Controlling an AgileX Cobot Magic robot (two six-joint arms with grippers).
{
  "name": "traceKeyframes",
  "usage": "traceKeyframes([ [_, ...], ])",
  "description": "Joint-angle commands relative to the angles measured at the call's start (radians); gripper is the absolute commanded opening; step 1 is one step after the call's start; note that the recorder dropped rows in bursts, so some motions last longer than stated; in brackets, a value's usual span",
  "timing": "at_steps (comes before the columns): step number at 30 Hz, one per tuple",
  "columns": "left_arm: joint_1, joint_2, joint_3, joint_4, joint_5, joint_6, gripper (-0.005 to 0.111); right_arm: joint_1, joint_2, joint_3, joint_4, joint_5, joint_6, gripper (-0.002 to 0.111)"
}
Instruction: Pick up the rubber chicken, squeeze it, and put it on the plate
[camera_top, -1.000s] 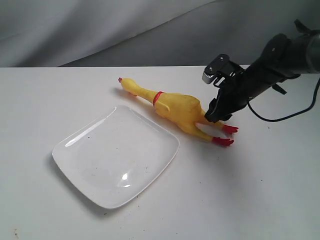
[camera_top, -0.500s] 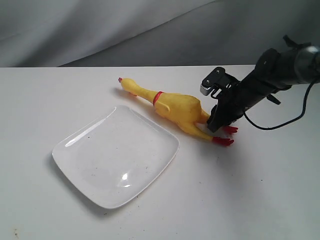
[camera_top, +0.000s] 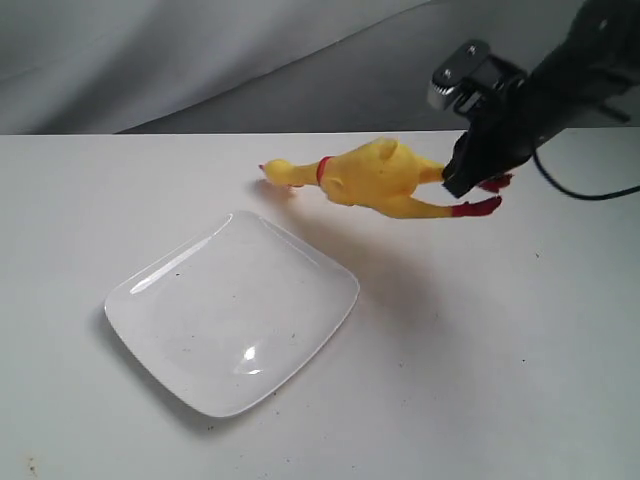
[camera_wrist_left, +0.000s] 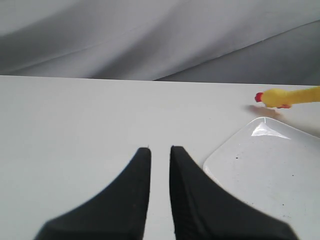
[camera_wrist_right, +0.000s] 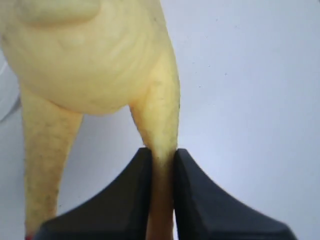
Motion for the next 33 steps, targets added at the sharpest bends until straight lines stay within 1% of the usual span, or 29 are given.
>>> traceKeyframes([
  [1, 0.001, -0.002, 0.005, 0.000, -0.003, -0.001, 0.015, 0.000, -0.181, -0.006, 0.024, 0.120, 0.025, 0.000],
  [7, 0.001, -0.002, 0.005, 0.000, -0.003, -0.001, 0.015, 0.000, -0.395, -0.006, 0.052, 0.249, 0.025, 0.000],
  [11, 0.001, -0.002, 0.005, 0.000, -0.003, -0.001, 0.015, 0.000, -0.513, -0.006, 0.131, 0.313, 0.027, 0.000],
  [18, 0.001, -0.002, 0.005, 0.000, -0.003, -0.001, 0.015, 0.000, -0.635, 0.010, 0.176, 0.423, 0.046, 0.000],
  [21, 0.001, -0.002, 0.005, 0.000, -0.003, -0.001, 0.015, 0.000, -0.672, 0.068, 0.219, 0.425, 0.033, 0.000],
  [24, 0.001, -0.002, 0.005, 0.000, -0.003, -0.001, 0.015, 0.000, -0.706, 0.152, 0.304, 0.422, -0.047, 0.000],
  [28, 0.001, -0.002, 0.005, 0.000, -0.003, -0.001, 0.015, 0.000, -0.747, 0.260, 0.421, 0.367, -0.148, 0.000],
  [33, 0.001, -0.002, 0.005, 0.000, -0.003, -0.001, 0.015, 0.000, -0.749, 0.314, 0.451, 0.323, -0.186, 0.000],
])
